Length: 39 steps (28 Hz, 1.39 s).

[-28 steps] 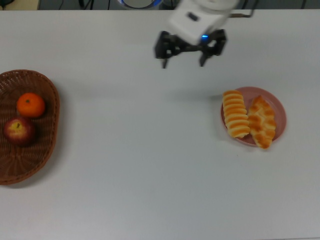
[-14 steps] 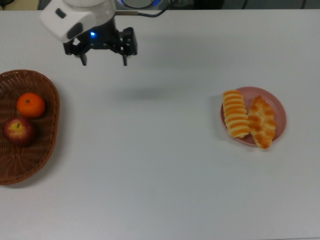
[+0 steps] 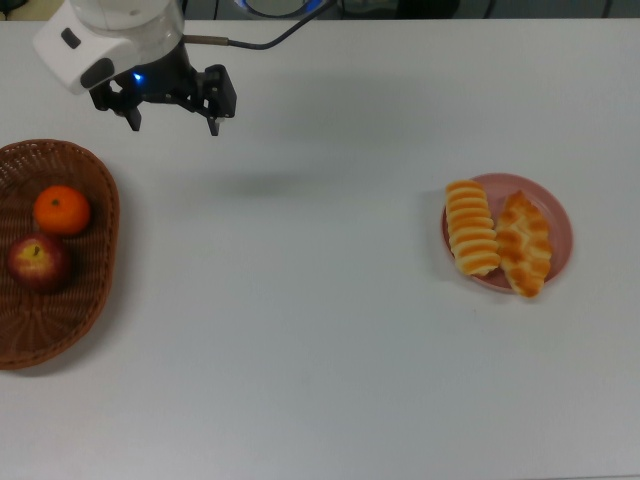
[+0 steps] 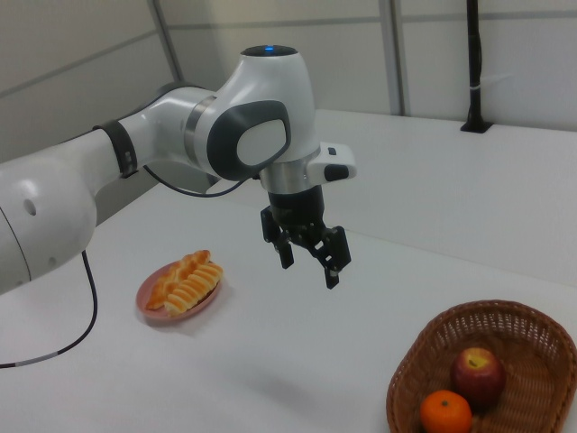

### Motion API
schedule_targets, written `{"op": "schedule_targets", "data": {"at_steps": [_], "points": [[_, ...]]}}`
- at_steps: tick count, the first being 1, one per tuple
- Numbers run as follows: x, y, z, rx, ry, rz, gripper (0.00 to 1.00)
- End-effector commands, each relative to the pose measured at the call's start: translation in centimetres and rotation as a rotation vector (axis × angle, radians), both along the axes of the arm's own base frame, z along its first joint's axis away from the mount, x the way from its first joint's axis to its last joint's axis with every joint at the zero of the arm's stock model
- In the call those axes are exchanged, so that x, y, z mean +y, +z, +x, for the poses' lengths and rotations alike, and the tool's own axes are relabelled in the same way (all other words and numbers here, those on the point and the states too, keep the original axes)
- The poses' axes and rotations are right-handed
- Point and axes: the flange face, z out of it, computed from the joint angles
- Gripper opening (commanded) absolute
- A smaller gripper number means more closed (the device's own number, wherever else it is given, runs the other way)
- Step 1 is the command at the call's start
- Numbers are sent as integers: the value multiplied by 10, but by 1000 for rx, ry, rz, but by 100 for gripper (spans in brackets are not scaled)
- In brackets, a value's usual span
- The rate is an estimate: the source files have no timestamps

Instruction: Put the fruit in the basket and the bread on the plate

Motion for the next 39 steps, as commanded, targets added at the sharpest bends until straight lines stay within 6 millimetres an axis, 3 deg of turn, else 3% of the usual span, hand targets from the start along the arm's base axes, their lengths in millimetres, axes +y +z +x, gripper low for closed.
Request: {"op": "schedule_targets", "data": {"at_steps": [1, 9, 19, 25, 39], "points": [[-5, 7, -6, 0, 10, 20, 100], [-7, 11, -8, -3, 22, 10, 100], [-39, 13, -12, -9, -24, -5, 100], [-31, 11, -17, 33, -15, 3, 100], [-39, 11, -19, 41, -22, -13, 100]]}}
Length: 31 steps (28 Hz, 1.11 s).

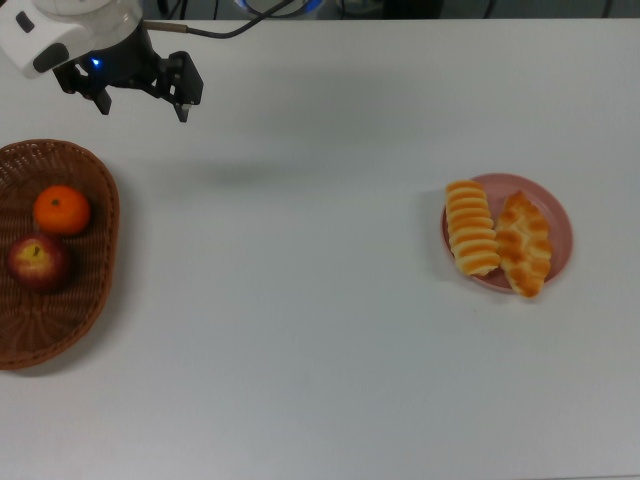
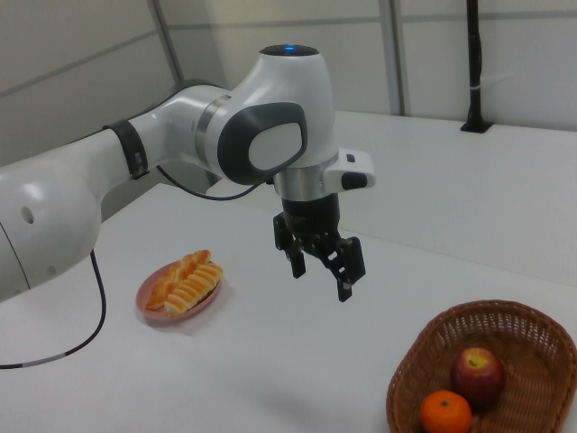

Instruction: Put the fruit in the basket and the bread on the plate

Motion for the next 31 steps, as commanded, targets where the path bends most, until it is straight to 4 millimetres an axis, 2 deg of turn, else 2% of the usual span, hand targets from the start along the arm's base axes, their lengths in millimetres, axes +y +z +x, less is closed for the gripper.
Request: {"op": "schedule_targets", "data": {"at_steps": [1, 31], "points": [[-3, 7, -9, 14, 21, -17, 100], [-3, 6, -9, 19, 25, -31, 100]]}}
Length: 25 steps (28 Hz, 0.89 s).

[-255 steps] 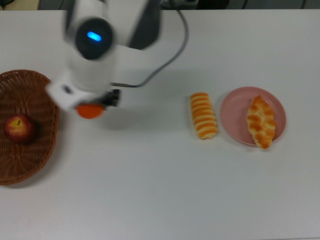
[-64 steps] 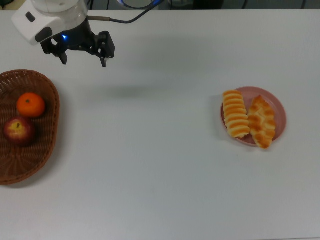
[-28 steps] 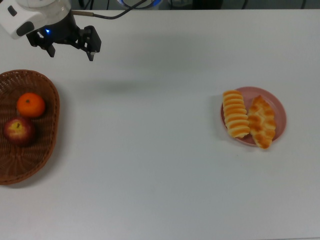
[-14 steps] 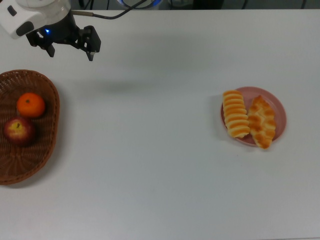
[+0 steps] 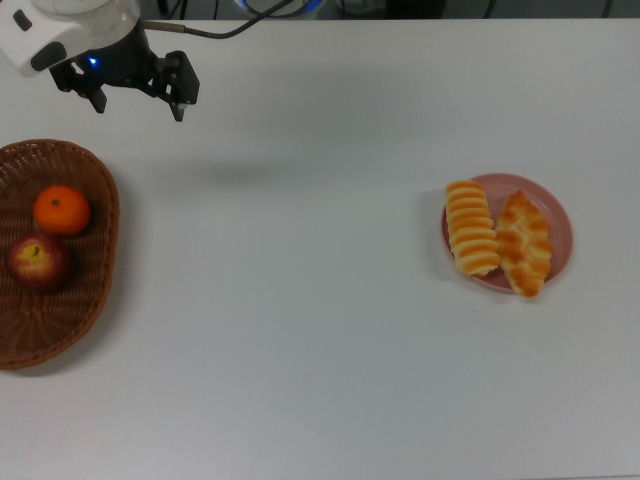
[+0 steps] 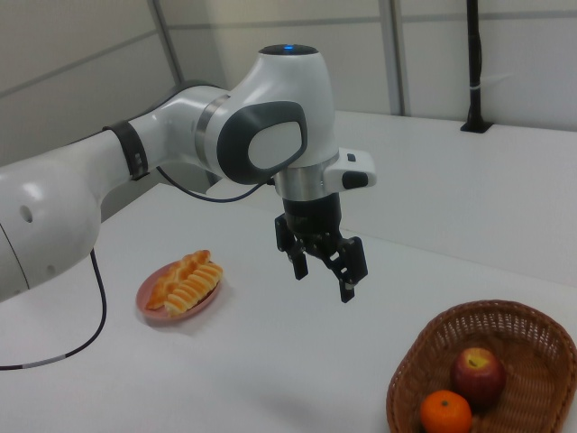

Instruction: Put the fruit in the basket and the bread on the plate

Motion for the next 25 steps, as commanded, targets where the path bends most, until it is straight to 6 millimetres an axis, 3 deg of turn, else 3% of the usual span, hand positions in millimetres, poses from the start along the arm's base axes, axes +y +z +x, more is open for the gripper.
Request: {"op": "schedule_targets", "data": {"at_steps": [1, 25], "points": [[-1, 6, -8, 17, 23, -13, 100], [4, 0, -11, 57, 52, -28, 100]]}}
